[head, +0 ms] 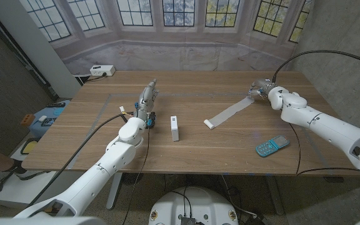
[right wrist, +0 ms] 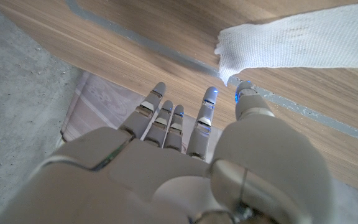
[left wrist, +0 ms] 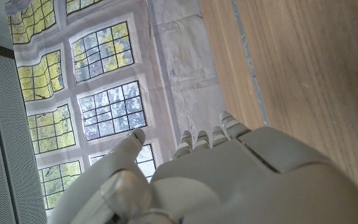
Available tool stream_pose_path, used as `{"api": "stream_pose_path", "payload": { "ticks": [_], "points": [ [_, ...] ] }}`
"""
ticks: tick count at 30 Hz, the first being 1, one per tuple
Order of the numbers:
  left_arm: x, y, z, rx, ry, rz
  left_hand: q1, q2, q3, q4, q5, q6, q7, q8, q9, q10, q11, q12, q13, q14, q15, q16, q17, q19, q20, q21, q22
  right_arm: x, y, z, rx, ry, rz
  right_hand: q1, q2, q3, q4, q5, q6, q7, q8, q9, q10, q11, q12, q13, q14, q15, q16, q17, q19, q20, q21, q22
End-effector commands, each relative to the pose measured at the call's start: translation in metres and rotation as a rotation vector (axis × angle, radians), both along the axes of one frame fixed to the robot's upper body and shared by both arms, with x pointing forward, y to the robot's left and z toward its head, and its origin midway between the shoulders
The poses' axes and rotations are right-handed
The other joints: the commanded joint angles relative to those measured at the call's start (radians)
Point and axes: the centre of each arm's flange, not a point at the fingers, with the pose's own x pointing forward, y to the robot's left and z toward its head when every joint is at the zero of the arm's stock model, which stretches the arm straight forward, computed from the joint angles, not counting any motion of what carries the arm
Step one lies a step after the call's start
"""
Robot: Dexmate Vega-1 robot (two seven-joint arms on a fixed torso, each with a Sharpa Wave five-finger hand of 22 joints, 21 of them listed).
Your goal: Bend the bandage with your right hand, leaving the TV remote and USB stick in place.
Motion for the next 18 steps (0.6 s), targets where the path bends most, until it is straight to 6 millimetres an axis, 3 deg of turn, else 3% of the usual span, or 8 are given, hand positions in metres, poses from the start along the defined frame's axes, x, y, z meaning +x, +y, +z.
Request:
{"api": "stream_pose_path", "payload": {
  "ticks": [1,18],
  "points": [
    [0.0023,-0.0037,0.0006,0.006,0.002,-0.011,-0.009,0.002,0.009,0.002,0.001,0.004,0.001,0.002,0.004,0.004,0.004,-0.001,0.002,0.002,0.002,-0.003,0.002,0.004,0.002,0.003,0.003,0.0004,0.0014,-0.0076,-0.002,-0.005,-0.002,0.018,0.0,0.001,0.004,0.006,0.034,-0.002,0.013,0.003,0.013,-0.002,0.009,0.004,0.012,-0.011,0.006,0.005,0.012,-0.002,0.004,0.003],
    [0.0007,-0.0062,0.0034,0.016,0.002,-0.011,-0.01,0.002,0.012,0.001,0.0,0.007,0.0,0.002,0.005,0.006,0.006,-0.001,0.003,0.002,0.002,-0.003,0.001,0.005,0.003,0.003,0.003,0.005,0.004,-0.0125,-0.028,-0.038,0.001,0.053,0.002,0.005,0.002,0.01,0.116,-0.005,0.037,0.006,0.043,-0.013,0.015,0.003,0.04,-0.034,0.016,0.007,0.036,-0.011,0.009,0.003]
  ]
}}
